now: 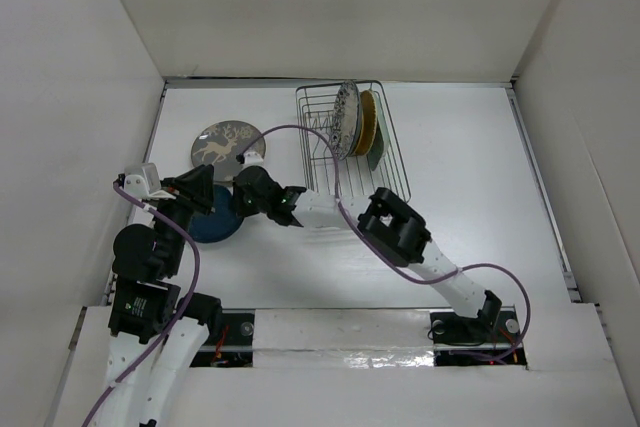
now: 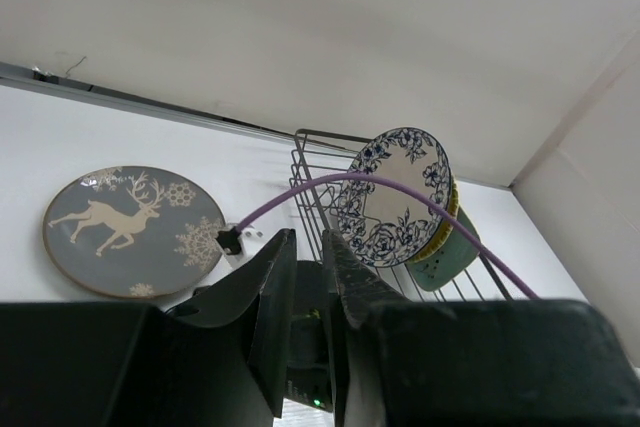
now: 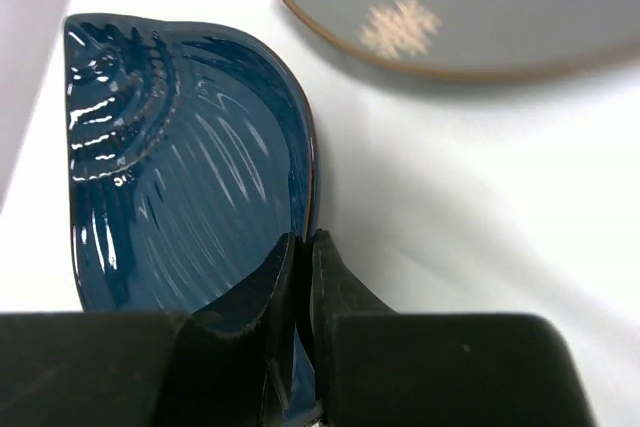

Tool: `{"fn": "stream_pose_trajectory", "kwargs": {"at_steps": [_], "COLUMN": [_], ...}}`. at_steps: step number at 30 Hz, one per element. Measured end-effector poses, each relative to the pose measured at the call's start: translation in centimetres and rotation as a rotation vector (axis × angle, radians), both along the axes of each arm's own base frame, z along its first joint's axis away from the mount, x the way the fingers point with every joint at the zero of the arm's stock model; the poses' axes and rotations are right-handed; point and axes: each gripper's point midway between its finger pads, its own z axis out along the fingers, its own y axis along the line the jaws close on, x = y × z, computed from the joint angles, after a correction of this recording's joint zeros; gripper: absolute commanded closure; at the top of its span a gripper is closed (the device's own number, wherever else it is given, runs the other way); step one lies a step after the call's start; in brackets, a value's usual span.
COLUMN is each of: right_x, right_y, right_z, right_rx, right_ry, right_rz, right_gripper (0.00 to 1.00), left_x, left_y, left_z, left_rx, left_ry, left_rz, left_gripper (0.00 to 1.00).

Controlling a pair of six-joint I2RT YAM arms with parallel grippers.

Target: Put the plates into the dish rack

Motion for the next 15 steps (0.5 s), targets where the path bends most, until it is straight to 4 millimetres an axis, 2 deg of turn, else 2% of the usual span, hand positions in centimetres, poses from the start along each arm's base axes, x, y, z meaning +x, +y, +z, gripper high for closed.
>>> {"fn": "stream_pose_trajectory", "kwargs": {"at_steps": [5, 9, 11, 15], "right_x": [-1.4, -1.4, -0.8, 2.0], "right_y": [-2.8, -5.6, -7.2, -11.3], "right_z": [1.8, 5.1, 7.8, 14.8], "right_rx": [-0.059, -0.134, -0.172, -0.205], "right_ry": [-0.048, -0.152, -0.219, -0.374], "right_rz": [-0.02, -0.058, -0.101, -0.25], "right_gripper": [1.0, 1.0, 1.0, 1.0], "left_x": [0.0, 0.0, 0.0, 0.0], "left_y": [0.0, 0.0, 0.0, 0.0], "left_z": [0.0, 0.1, 0.2, 0.2], "left_rx": [0.0, 0.0, -0.001, -0.001], "left_ry": [-0.001, -0.003, -0.006, -0.008], "left_rz": [0.0, 0.0, 0.0, -0.001], "left_gripper": [0.85, 0.84, 0.84, 0.83]}}
